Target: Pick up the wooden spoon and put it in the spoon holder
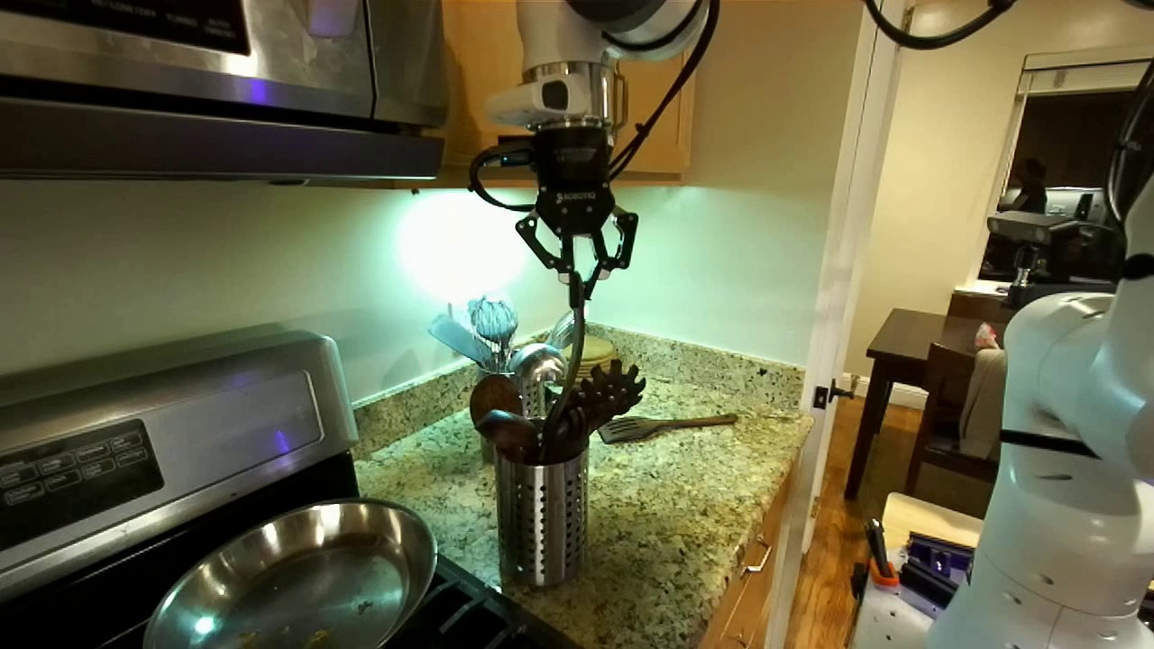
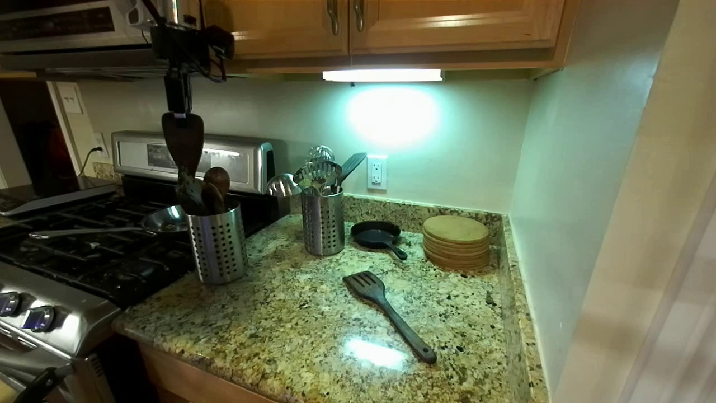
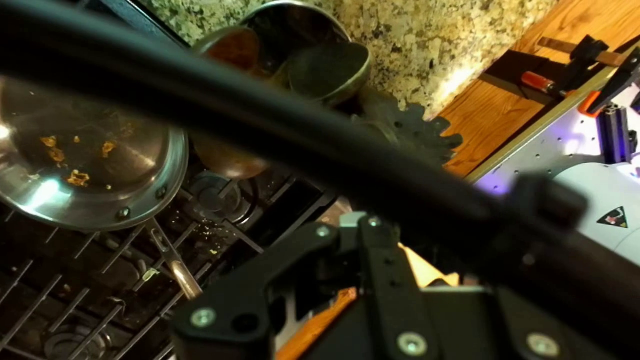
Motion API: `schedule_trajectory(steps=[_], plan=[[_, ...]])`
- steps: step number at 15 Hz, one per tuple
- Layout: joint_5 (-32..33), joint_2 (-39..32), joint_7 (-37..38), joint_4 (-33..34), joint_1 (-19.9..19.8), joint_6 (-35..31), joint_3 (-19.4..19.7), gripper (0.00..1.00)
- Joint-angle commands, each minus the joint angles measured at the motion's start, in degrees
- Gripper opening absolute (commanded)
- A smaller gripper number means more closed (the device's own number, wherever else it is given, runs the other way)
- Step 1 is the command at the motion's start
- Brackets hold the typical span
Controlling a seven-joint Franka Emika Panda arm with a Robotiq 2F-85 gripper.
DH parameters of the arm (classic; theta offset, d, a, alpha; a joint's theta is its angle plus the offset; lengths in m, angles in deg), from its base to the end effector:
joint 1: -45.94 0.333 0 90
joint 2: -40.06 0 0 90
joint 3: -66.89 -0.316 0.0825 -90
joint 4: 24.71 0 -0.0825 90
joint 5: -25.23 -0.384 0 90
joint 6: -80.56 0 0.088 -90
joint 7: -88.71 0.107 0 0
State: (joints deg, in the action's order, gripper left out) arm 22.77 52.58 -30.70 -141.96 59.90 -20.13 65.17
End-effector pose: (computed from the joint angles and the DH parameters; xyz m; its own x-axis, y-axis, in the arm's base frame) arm 0.4654 0.1356 0.5286 -0.6983 0.7128 0.0652 0.7116 0.7012 -0.0444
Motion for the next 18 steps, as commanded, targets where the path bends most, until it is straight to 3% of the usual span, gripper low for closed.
schedule_trajectory(steps=[1, 8, 9, 10, 18], plan=[[-1.4, -0.3, -1.6, -2.2, -0.9, -3.4, -1.7, 0.05], [-2.5, -1.3, -1.2, -5.8, -0.9, -9.9, -3.0, 0.05], [-2.7, -1.2, -1.1, -6.3, -0.9, -10.3, -3.1, 0.36], [-2.8, -1.0, -1.0, -6.7, -0.9, -10.6, -3.2, 0.37], [-5.9, 6.1, 3.5, -9.7, -0.4, -10.8, -4.1, 0.88]])
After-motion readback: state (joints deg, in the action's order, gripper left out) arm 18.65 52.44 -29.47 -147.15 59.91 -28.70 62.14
